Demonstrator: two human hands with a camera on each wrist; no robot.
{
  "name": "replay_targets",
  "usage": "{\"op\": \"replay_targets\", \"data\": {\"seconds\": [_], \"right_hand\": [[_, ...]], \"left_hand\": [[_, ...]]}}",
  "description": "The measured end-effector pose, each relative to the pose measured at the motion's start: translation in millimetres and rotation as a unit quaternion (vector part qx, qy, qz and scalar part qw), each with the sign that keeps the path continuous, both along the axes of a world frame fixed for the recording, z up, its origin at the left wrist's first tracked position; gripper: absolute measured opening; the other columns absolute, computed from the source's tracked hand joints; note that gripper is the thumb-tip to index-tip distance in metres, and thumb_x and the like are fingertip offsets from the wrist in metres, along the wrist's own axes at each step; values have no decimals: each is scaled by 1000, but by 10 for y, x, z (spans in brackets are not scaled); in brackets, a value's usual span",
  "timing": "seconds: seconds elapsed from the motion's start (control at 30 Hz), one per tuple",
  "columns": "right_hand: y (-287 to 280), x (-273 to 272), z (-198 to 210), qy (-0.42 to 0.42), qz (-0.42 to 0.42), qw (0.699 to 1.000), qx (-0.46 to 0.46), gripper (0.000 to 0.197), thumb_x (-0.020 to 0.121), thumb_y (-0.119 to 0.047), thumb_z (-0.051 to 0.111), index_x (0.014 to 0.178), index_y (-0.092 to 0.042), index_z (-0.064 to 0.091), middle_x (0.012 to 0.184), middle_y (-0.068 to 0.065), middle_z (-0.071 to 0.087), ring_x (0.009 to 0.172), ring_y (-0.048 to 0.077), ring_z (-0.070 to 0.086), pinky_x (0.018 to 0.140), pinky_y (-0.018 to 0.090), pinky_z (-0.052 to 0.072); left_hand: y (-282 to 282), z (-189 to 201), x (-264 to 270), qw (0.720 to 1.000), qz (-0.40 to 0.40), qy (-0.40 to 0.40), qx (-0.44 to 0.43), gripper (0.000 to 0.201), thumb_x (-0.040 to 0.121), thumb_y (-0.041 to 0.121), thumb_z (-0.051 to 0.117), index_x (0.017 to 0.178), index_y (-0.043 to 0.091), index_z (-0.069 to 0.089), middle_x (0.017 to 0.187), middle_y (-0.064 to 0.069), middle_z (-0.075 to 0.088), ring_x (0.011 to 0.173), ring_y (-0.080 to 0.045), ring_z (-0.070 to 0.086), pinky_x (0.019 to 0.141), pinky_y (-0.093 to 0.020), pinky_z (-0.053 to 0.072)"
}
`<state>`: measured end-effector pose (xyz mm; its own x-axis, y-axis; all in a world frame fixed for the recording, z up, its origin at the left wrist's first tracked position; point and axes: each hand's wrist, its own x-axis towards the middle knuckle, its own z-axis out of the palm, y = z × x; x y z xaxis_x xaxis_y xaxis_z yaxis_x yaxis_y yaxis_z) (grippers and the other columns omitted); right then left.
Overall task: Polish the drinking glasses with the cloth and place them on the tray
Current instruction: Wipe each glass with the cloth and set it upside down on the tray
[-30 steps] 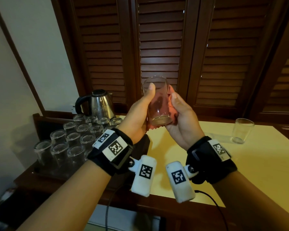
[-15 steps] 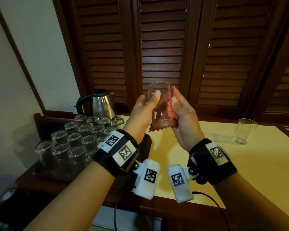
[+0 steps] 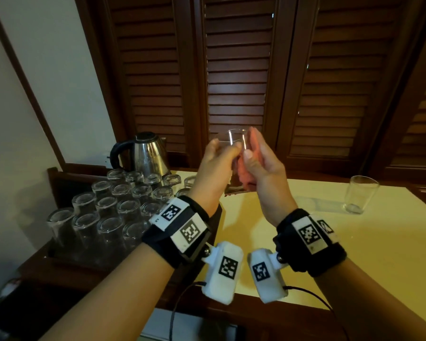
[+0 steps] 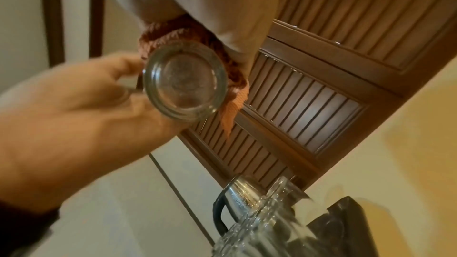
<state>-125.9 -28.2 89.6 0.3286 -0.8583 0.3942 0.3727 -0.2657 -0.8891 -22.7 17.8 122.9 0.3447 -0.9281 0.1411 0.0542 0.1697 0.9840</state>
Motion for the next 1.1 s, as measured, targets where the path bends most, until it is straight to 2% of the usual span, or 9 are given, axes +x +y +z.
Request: {"op": "replay_targets", "data": {"seconds": [0.07, 0.17, 0.27, 0.43, 0.53, 0.67, 0.87, 1.0, 1.1], "right_hand": [[6, 21, -23, -10, 18, 1000, 8, 48, 104, -20, 47, 151, -28, 40, 124, -17, 65, 115, 0, 63, 88, 19, 53], [1, -19, -16, -91, 77, 989, 86, 44, 104, -25, 44, 146, -13, 48, 127, 9, 69, 120, 23, 65, 93, 34, 55], [5, -2, 15, -80, 56, 992, 74, 42, 106, -22, 43, 146, -13, 48, 126, 11, 69, 117, 21, 67, 90, 32, 57], [38, 94, -63, -17, 15, 1000, 20, 48, 106, -21, 45, 153, -29, 36, 120, -16, 65, 105, -4, 66, 79, 16, 55], [45, 90, -114, -59, 58, 995, 63, 43, 105, -23, 44, 148, -22, 46, 122, -4, 71, 115, 8, 66, 89, 23, 55], [23, 17, -124, -80, 91, 988, 97, 42, 105, -24, 42, 146, -14, 49, 132, 12, 66, 126, 25, 61, 102, 40, 51], [1, 116, -143, -37, 29, 998, 51, 41, 105, -22, 45, 146, -28, 47, 121, -9, 69, 115, 9, 65, 85, 21, 55], [38, 58, -192, -113, 107, 979, 134, 40, 107, -25, 38, 142, -13, 52, 126, 12, 69, 120, 27, 64, 97, 41, 53], [26, 63, -217, -93, 61, 988, 108, 44, 106, -24, 42, 148, -15, 46, 134, 12, 65, 123, 24, 63, 99, 40, 53]], "left_hand": [[12, -35, -46, 1000, 1, -20, 0, 53, 95, 43, 60, 140, 18, 47, 125, -1, 63, 114, -17, 62, 100, -40, 51], [63, -31, -20, 998, -54, -10, 22, 32, 95, 51, 52, 113, 27, 63, 108, -2, 73, 99, -18, 71, 89, -37, 57], [73, -37, 63, 999, -24, -25, 10, 28, 98, 48, 49, 105, 25, 64, 99, -1, 75, 94, -17, 73, 87, -36, 59], [31, -124, 1, 995, 49, -81, -15, 47, 99, 51, 49, 136, 21, 50, 117, 0, 67, 107, -16, 66, 97, -44, 54], [64, -138, -3, 999, 19, -42, -11, 51, 96, 51, 54, 136, 20, 51, 114, -1, 68, 103, -16, 68, 86, -33, 57], [101, -118, 121, 997, -24, -72, 23, 32, 98, 56, 42, 100, 31, 62, 94, 4, 73, 84, -9, 72, 71, -25, 58], [78, -155, 24, 995, 8, -102, 5, 54, 97, 53, 49, 138, 20, 41, 110, 5, 63, 101, -12, 65, 84, -30, 56], [124, -150, 121, 993, -60, -85, 52, 41, 96, 61, 40, 114, 31, 61, 102, 3, 72, 94, -13, 71, 81, -32, 58], [115, -176, 169, 997, -20, -67, 38, 35, 99, 49, 48, 119, 23, 61, 111, -3, 71, 100, -15, 69, 85, -31, 56]]}}
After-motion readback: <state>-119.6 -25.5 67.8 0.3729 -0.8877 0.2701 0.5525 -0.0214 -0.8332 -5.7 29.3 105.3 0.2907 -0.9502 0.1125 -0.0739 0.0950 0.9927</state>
